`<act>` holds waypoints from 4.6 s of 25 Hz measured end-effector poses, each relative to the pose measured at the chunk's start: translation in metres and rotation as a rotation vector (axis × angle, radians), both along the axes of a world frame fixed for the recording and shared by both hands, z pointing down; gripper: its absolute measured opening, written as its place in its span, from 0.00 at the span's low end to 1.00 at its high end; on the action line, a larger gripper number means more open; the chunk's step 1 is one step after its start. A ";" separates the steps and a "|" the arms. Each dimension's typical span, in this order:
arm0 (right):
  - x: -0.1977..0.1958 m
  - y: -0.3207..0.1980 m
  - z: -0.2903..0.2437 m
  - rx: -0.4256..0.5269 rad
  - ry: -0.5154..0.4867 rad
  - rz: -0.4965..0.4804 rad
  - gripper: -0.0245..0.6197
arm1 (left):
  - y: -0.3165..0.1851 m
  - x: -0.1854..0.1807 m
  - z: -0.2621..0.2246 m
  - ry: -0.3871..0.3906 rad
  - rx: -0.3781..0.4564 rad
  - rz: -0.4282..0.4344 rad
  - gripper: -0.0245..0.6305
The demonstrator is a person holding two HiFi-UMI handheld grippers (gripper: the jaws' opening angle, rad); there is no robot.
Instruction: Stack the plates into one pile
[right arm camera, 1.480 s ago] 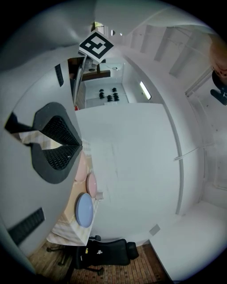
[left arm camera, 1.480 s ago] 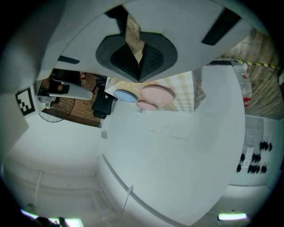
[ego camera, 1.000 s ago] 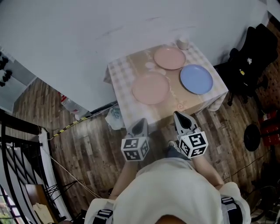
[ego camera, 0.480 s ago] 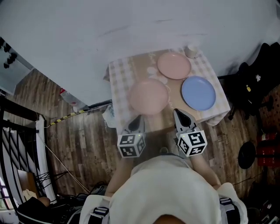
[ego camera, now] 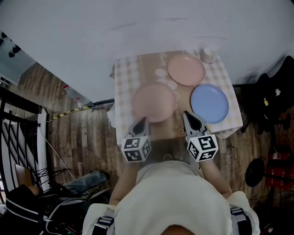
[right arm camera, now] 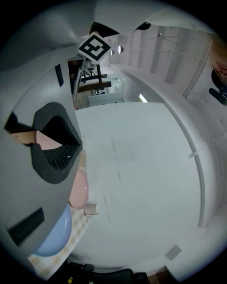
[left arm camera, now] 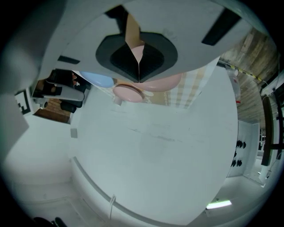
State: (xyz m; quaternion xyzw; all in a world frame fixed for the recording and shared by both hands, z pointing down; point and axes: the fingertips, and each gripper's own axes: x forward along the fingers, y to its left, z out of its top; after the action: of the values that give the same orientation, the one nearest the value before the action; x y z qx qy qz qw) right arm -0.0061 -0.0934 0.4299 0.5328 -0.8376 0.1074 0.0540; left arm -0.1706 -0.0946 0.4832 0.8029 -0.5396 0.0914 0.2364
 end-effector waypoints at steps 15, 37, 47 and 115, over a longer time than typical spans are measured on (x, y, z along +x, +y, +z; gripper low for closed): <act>-0.013 -0.009 0.023 -0.045 0.013 -0.074 0.04 | 0.009 -0.038 0.021 -0.034 -0.063 -0.135 0.04; -0.019 -0.088 0.070 -0.150 0.111 -0.102 0.04 | -0.078 -0.050 0.061 -0.086 -0.144 -0.125 0.04; -0.018 -0.108 0.108 -0.245 0.185 -0.102 0.04 | -0.090 -0.071 0.097 -0.068 -0.230 -0.155 0.04; 0.003 -0.068 0.145 -0.384 0.175 -0.042 0.17 | -0.053 -0.059 0.119 -0.072 -0.305 -0.080 0.12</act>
State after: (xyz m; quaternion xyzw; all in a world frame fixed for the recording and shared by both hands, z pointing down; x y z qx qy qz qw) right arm -0.0031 -0.1618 0.5754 0.5025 -0.8047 0.2174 0.2294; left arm -0.2292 -0.1475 0.6020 0.7317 -0.5593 0.1915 0.3392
